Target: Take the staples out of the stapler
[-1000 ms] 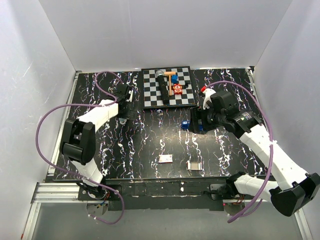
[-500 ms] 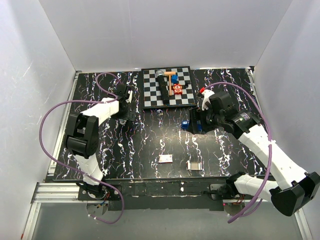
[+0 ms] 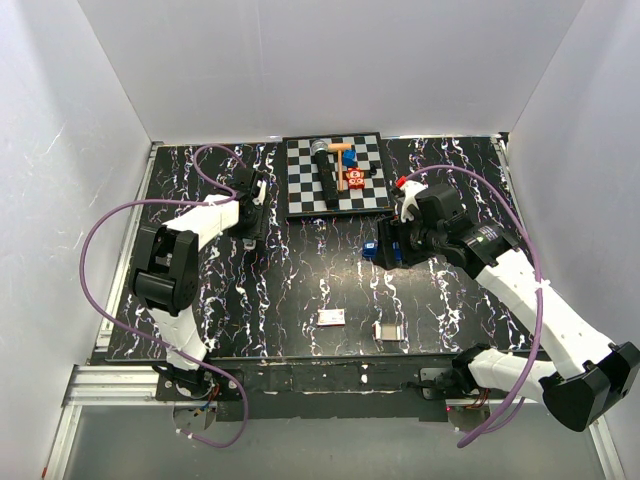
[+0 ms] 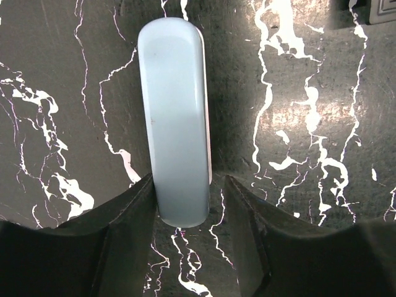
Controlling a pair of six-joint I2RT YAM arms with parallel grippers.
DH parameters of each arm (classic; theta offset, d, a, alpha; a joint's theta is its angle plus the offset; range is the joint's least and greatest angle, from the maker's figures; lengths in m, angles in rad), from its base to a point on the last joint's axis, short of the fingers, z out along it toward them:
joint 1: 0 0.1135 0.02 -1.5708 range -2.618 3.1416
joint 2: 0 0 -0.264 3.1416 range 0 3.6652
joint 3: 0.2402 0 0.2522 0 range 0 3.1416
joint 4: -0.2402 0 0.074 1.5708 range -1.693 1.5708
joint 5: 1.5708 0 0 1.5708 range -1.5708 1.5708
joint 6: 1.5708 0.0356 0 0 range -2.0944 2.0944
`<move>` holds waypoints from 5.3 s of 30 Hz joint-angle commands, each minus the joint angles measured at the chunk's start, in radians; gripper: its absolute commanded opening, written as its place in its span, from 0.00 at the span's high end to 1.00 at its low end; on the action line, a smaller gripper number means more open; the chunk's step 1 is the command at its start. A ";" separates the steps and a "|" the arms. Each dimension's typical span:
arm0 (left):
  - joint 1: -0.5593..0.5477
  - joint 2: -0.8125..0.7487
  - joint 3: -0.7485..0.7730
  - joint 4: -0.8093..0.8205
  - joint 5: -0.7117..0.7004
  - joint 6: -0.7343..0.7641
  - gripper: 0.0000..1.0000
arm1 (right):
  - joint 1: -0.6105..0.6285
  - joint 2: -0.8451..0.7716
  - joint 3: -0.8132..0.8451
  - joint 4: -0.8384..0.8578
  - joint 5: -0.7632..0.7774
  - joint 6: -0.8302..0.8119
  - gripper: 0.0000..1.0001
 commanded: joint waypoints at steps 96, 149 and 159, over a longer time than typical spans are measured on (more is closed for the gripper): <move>-0.458 -0.410 -0.102 0.028 0.204 -0.673 0.02 | 0.031 -0.108 0.020 -0.120 -0.039 -0.120 0.14; -0.443 -1.117 -0.425 0.257 0.094 0.078 0.02 | 0.319 0.662 0.218 0.329 -0.218 -0.689 0.34; -0.443 -1.156 -0.438 0.267 0.060 0.077 0.02 | 0.335 0.660 0.190 0.291 -0.203 -0.654 0.99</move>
